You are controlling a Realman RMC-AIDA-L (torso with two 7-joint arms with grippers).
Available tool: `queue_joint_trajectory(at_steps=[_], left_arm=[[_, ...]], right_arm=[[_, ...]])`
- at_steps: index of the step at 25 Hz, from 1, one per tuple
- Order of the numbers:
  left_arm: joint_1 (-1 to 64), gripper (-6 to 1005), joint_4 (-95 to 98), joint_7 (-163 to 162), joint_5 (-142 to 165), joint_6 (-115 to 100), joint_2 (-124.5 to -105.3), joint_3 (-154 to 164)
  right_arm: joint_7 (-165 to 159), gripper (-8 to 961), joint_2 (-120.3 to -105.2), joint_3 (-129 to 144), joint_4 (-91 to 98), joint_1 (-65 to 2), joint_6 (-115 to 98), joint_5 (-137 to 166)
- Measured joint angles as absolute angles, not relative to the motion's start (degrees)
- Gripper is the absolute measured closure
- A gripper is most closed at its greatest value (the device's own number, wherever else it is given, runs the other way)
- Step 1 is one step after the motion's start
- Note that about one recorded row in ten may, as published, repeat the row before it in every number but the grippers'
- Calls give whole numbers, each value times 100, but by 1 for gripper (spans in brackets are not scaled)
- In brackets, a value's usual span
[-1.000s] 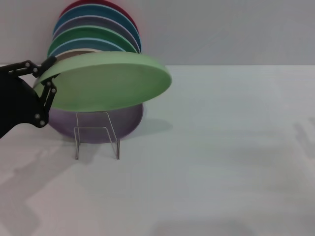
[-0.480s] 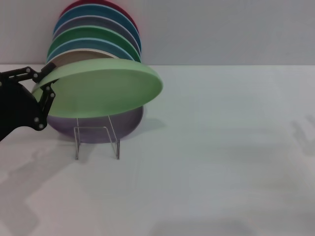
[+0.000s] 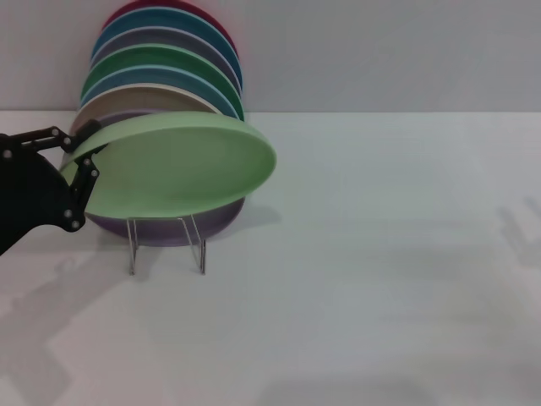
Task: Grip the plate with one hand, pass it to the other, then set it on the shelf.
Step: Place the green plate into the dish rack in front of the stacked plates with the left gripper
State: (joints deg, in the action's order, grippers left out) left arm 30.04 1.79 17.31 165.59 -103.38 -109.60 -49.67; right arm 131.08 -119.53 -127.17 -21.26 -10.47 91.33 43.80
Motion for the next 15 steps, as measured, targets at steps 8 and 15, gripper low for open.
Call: queue_joint_trajectory(at_steps=[8,15], left_arm=[[3002,924,185,1936,16559,-10089,-11047,-4965],[2964,924,166,1947,16540,-10034,-11135,-5083]], right_arm=[[13187,389,-11953,-12717,-2126,-1045,9137,4384],[13196,387,-11953,-12717,-2134,-1046,9141,4389]])
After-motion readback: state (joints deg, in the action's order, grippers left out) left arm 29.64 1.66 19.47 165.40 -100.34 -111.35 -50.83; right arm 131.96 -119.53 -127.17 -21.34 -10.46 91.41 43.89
